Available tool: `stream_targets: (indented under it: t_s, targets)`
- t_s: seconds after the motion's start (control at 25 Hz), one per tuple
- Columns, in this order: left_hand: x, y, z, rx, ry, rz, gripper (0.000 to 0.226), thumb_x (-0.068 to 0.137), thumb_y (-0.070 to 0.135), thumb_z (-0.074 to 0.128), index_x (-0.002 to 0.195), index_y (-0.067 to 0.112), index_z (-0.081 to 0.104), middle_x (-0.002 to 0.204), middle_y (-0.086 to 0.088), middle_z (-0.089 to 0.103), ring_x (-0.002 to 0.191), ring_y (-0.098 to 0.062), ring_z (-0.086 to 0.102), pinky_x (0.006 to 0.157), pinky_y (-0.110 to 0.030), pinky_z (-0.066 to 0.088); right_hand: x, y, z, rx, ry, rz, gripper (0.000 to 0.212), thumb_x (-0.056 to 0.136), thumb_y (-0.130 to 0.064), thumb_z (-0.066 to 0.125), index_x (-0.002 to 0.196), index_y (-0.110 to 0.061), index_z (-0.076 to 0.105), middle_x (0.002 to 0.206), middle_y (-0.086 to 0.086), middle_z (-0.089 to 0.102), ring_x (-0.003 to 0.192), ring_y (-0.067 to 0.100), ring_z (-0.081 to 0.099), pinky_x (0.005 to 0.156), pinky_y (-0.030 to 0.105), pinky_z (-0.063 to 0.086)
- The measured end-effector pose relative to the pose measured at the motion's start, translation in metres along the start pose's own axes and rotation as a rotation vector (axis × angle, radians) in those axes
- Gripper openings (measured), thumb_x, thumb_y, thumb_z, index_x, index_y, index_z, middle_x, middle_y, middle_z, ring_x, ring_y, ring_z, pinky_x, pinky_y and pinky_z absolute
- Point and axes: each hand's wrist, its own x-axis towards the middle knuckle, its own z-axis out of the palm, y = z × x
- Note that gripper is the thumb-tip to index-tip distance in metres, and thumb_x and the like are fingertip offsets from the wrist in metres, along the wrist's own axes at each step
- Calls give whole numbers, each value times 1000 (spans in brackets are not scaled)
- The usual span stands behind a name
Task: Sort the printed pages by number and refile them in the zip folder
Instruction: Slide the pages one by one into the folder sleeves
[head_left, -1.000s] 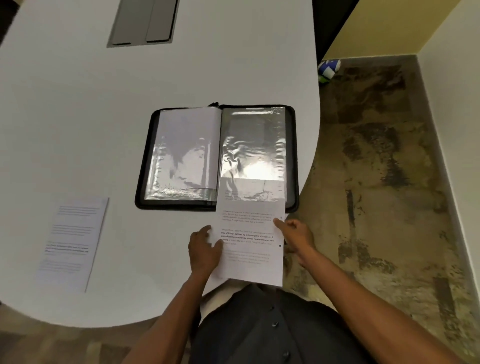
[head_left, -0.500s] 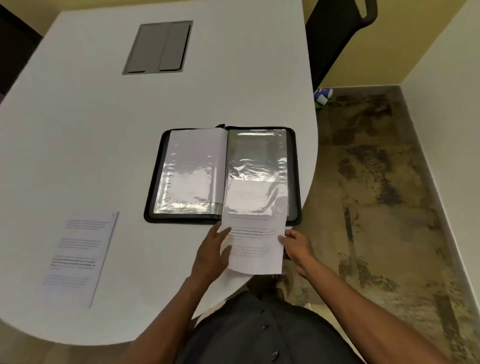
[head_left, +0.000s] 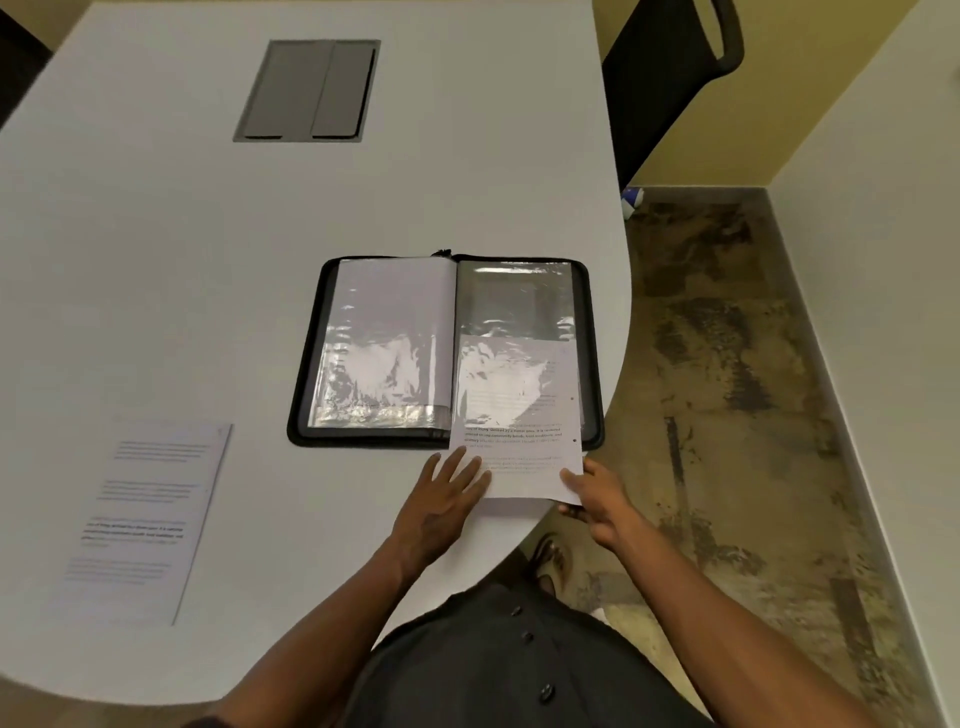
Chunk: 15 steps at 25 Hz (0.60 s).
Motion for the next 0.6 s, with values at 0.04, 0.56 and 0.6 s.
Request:
stream_targets:
  t_s: [0.04,0.56,0.6]
  targets:
    - [6,-2,-5,8,22,-8,60,81,9,75,137,17,55,143,-11,54,137,-37,46,112,-53,31,1,-7,0,27,5,-2,31,100,-11,58,131,-11,57,112,6,70,94,23,67,63,32,55]
    - [40,-21,-9,-87,-32,27,64,102,58,24,142,17,51,152,-11,45,141,-32,40,114,-52,32,1,5,14,185,67,58,30,101,-9,56,131,-8,53,110,10,70,82,22,76,64,32,59]
    - [43,-23,-12,-102,-14,27,66,101,59,21,143,16,51,153,-11,43,141,-32,38,114,-52,33,2,-1,14,211,57,59,29,102,-9,55,131,-9,53,111,10,69,84,23,75,67,33,59]
